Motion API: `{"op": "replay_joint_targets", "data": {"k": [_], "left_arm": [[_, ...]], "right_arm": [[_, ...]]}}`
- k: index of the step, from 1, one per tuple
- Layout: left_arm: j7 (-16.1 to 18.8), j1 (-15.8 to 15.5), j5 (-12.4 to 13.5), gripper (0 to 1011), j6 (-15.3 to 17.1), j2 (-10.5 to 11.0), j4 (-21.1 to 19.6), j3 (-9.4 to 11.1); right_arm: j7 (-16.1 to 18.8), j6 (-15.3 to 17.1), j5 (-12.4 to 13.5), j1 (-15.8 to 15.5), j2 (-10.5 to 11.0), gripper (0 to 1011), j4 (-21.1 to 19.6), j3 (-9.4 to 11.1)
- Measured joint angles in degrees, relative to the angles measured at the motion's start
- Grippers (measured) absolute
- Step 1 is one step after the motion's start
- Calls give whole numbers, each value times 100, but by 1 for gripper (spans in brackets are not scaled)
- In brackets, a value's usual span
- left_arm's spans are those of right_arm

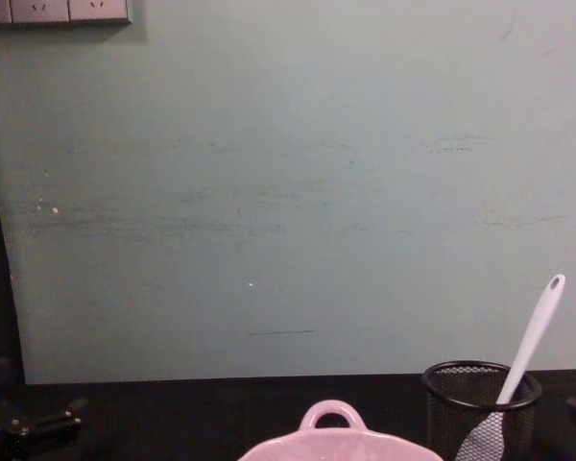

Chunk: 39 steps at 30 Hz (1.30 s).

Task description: Use the one hand to pick up the spoon and stir the clear water in the bowl.

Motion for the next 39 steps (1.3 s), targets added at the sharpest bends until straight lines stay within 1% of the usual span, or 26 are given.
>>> {"op": "replay_joint_targets", "data": {"k": [39], "left_arm": [[0,0,0,1011,0,0,0,0]], "right_arm": [[0,1,0,0,0,1002,1,0]]}}
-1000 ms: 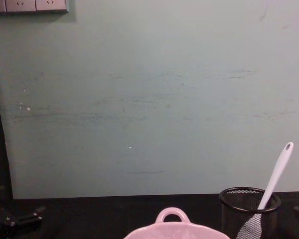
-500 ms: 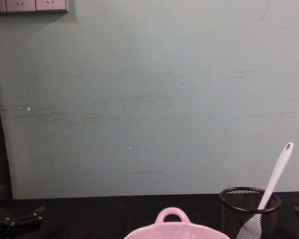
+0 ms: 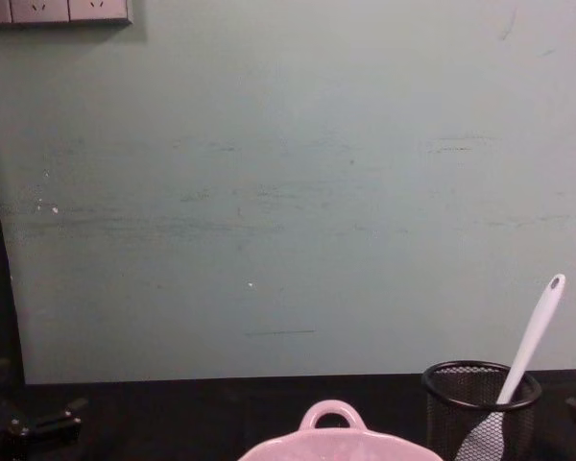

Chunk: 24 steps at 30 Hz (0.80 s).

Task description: Use the one hand to pick up the spoon and stir the clear water in the bowl.

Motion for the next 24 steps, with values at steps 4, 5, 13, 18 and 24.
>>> {"op": "replay_joint_targets", "data": {"k": [4,5,13,18,24], "left_arm": [[0,0,0,1011,0,0,0,0],[0,0,0,1011,0,0,0,0],[0,0,0,1011,0,0,0,0],[0,0,0,1011,0,0,0,0],[0,0,0,1011,0,0,0,0]], "right_arm": [[0,0,0,0,0,1003,0,0],[0,0,0,0,0,1002,0,0],[172,29,142,-45,-8,1003,-32,105],[392,57,417,-240,39,1002,-311,350],[647,133,842,-475,105,1003,-772,703]]}}
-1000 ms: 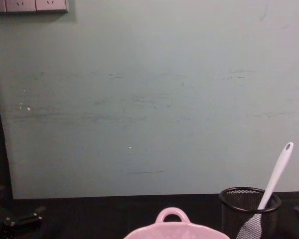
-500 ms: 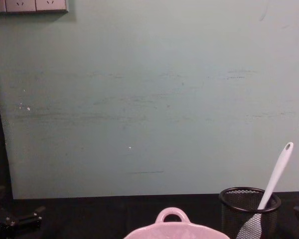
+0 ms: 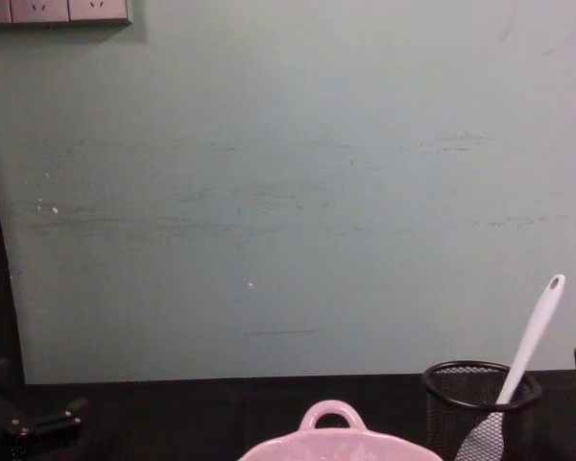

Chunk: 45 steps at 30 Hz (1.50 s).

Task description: Use the one hand to pick up the spoon and stir the clear water in the bowl.

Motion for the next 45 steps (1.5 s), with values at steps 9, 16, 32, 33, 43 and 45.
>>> {"op": "replay_joint_targets", "data": {"k": [9,16,32,33,43,45], "left_arm": [[0,0,0,1011,0,0,0,0],[0,0,0,1011,0,0,0,0],[0,0,0,1011,0,0,0,0],[0,0,0,1011,0,0,0,0],[0,0,0,1011,0,0,0,0],[0,0,0,1011,0,0,0,0]], "right_arm": [[488,531,1097,-99,-234,1002,-292,471],[680,1413,2086,86,-648,1003,-237,786],[409,2211,2991,765,-1056,1002,345,665],[400,2203,2994,793,-1066,1002,373,643],[264,2152,3021,1129,-1158,1002,691,379],[247,2141,3023,1159,-1165,1002,727,351]]}}
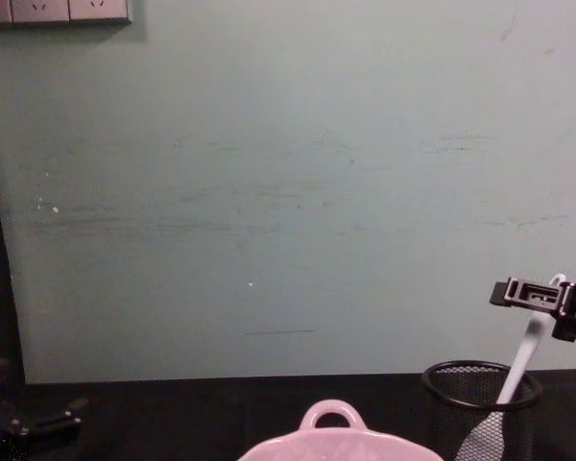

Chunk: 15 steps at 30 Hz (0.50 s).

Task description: Use the one hand to pick up the spoon and stir the clear water in the bowl.

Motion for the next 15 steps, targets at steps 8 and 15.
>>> {"op": "replay_joint_targets", "data": {"k": [8,15], "left_arm": [[0,0,0,1011,0,0,0,0],[0,0,0,1011,0,0,0,0]], "right_arm": [[14,-87,4,71,0,1003,119,-96],[15,-80,4,71,-1,970,115,-88]]}}
